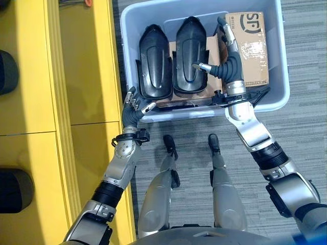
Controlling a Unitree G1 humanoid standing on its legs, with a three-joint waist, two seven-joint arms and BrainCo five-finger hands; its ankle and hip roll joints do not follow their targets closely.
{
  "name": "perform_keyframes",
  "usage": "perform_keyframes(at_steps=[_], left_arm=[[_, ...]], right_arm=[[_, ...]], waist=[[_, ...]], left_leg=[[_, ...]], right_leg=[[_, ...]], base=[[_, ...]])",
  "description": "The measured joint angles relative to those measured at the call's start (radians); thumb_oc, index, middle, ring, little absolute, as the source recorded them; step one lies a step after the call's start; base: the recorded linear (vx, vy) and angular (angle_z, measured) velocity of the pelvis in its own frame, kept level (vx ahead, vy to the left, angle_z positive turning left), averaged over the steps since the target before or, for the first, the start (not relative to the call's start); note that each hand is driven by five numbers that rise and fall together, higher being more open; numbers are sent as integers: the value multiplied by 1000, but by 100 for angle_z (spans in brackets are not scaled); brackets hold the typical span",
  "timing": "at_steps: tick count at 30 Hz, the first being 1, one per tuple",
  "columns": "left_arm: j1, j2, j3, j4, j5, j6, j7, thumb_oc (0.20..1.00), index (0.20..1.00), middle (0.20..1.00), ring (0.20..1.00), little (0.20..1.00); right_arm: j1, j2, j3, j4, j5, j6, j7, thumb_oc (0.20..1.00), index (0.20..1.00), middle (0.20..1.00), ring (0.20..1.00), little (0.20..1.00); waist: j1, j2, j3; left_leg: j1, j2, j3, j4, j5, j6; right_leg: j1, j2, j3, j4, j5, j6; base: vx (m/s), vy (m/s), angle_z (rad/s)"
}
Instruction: Move parts from the plastic box to the shelf.
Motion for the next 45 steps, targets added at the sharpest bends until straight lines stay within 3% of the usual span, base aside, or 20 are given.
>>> perform_keyframes(at_steps=[9, 19, 29, 32, 39, 45], left_arm=[[-1, -13, 2, 0, 37, -1, 13, 1000, 1000, 1000, 1000, 1000], [-1, -34, -8, 0, 36, -2, 21, 1000, 1000, 1000, 1000, 1000], [-7, -35, -11, 0, 34, -11, 22, 1000, 1000, 1000, 1000, 1000], [-8, -35, -11, 0, 30, -16, 23, 1000, 1000, 1000, 1000, 1000], [-30, -33, -30, 2, 17, -19, 36, 1000, 1000, 1000, 1000, 1000], [-46, -31, -42, 2, 16, -29, 36, 1000, 1000, 1000, 1000, 1000]], right_arm=[[53, 0, -20, -40, -28, -20, -30, 1000, 1000, 1000, 1000, 1000], [42, 3, -19, -13, -26, -20, -45, 1000, 1000, 1000, 1000, 1000], [-117, 3, -6, 198, 7, -19, -70, 1000, 1000, 1000, 1000, 1000], [-134, 3, 10, 254, 28, -7, -73, 1000, 1000, 1000, 1000, 1000], [-208, 39, 32, 519, 151, 3, -70, 1000, 1000, 1000, 1000, 1000], [-247, 38, 58, 610, 206, 6, -67, 1000, 1000, 1000, 1000, 1000]], waist=[[-13, -2, 2], [2, 1, 4], [17, 11, 9], [39, 16, 12], [53, 22, 14], [66, 37, 22]], left_leg=[[-10, 25, 11, 0, 14, -16], [-20, 29, 5, 0, 30, -22], [-46, 29, -20, -1, 40, -23], [-47, 28, -24, -1, 40, -23], [-57, 28, -36, -1, 45, -27], [-81, 28, -51, -1, 54, -29]], right_leg=[[-58, 37, 9, 83, -27, -16], [-112, 50, 7, 181, -66, -30], [-129, 48, -15, 189, -69, -31], [-135, 48, -19, 203, -77, -35], [-151, 48, -30, 226, -88, -38], [-182, 48, -42, 258, -102, -42]], base=[[-19, -46, -6], [-6, -13, 0], [6, 1, 5], [7, 9, 3], [3, 1, 3], [13, 17, 7]])
